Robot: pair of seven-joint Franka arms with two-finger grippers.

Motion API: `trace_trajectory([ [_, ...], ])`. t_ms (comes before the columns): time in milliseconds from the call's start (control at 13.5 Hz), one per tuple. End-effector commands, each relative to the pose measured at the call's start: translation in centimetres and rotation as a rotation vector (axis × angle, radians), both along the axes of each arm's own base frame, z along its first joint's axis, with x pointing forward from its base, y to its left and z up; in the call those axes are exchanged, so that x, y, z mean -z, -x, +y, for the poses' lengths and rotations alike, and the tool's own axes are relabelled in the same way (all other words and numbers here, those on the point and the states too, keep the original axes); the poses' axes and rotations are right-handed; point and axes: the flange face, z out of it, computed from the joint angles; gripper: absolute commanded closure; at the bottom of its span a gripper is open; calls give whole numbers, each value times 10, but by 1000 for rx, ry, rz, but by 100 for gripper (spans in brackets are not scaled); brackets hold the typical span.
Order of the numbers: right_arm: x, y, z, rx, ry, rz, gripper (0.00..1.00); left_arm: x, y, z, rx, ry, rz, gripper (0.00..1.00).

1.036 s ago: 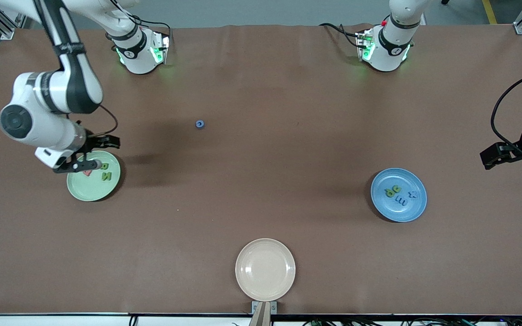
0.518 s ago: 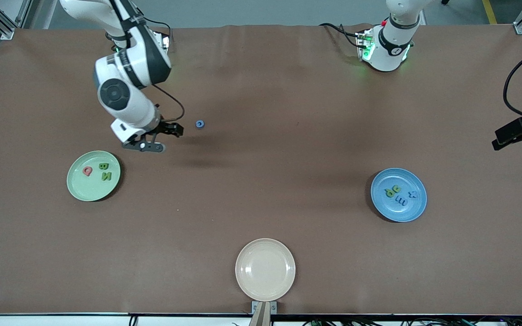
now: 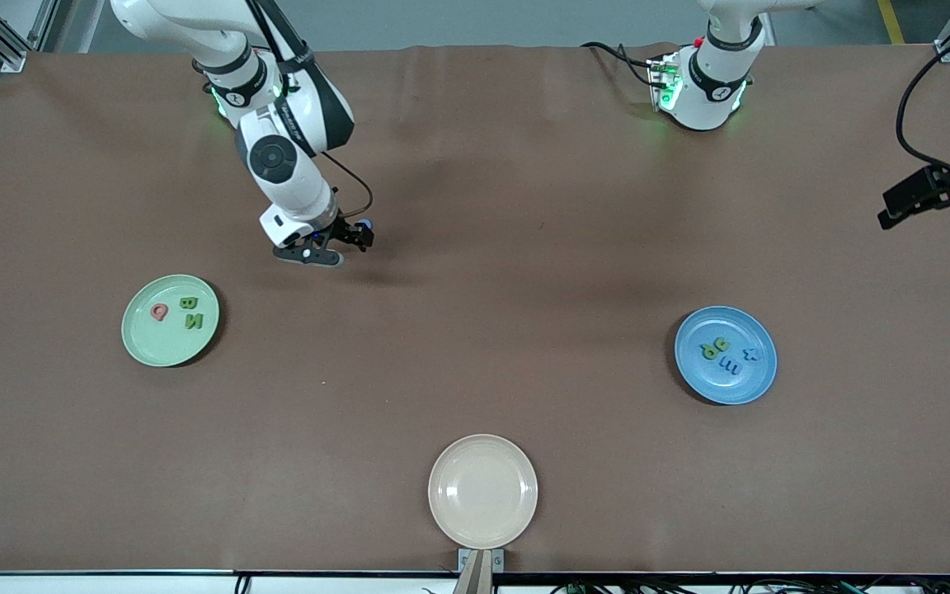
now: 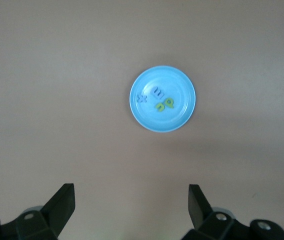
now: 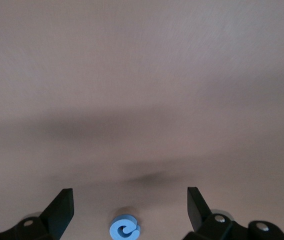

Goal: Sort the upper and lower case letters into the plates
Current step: 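Lower the right gripper onto the blue C and grasp it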

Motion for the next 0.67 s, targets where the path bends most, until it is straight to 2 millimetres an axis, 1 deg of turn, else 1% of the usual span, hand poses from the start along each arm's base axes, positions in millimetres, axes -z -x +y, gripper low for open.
trace_trajectory([
  [0,17,14,-2,14,7,6,0,0,20,-1,19,10,-1,0],
  [148,21,22,-2,21,12,21,0,-1,20,-6,32,10,-1,0],
  [296,24,30,8,23,6,32,0,0,22,-14,45,8,8,0],
  [444,28,38,17,21,3,45,1,-1,22,-13,44,8,7,0],
  [592,33,42,20,23,6,55,2,-3,22,-12,42,8,4,0],
])
